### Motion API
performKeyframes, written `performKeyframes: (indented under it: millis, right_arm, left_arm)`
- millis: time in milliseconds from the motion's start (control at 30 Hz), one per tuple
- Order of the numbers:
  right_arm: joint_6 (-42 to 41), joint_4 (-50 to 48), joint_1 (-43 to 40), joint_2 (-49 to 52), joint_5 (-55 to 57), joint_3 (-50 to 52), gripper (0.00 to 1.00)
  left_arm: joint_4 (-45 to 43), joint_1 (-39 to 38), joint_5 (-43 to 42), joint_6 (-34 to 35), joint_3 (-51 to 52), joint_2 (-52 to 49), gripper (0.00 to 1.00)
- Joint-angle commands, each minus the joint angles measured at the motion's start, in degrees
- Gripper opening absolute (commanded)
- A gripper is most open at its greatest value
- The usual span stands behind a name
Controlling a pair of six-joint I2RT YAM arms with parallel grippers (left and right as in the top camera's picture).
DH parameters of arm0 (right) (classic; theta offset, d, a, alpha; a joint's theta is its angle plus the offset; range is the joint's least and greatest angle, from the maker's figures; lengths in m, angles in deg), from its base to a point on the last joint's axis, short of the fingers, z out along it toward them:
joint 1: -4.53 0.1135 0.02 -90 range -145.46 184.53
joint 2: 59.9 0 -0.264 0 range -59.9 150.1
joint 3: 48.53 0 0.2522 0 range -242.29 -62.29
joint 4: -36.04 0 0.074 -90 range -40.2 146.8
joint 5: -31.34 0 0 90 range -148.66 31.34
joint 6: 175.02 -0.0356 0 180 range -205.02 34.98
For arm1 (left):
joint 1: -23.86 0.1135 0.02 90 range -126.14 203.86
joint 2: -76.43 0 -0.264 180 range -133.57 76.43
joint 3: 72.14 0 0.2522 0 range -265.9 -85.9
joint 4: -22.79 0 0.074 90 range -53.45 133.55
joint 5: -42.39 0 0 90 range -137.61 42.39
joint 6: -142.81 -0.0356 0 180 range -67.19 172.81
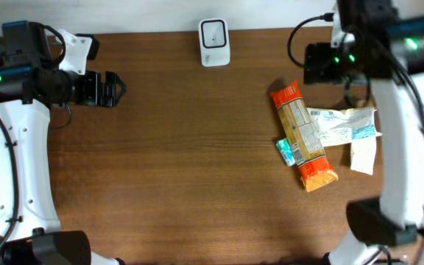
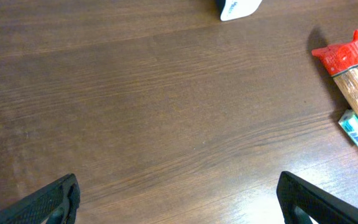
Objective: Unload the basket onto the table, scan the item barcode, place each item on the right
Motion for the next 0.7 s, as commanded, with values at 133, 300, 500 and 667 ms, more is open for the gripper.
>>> performKeyframes:
  millis: [133, 300, 500, 667]
  right_arm:
    - [0.11, 0.33, 4.96, -15.80, -5.95, -0.76, 0.99]
    - [1.68, 0.33, 4.90, -19.56, -6.62, -0.76, 0.99]
    - [1.66, 0.35, 4.90, -23.02, -6.88, -0.72, 0.99]
    - [1.88, -5.20, 1.42, -28.46, 0.07, 6.08, 0.99]
  left_arm:
    - [-0.09, 0.15, -0.59, -0.87, -0.20, -0.13, 0.99]
    - [-0.09, 0.15, -0.59, -0.87, -0.20, -0.13, 0.99]
    - [-0.09, 0.15, -0.59, -0.90, -0.20, -0.13, 0.99]
    - [-0.09, 0.15, -0.59, -0.87, -0.20, -0.13, 0.99]
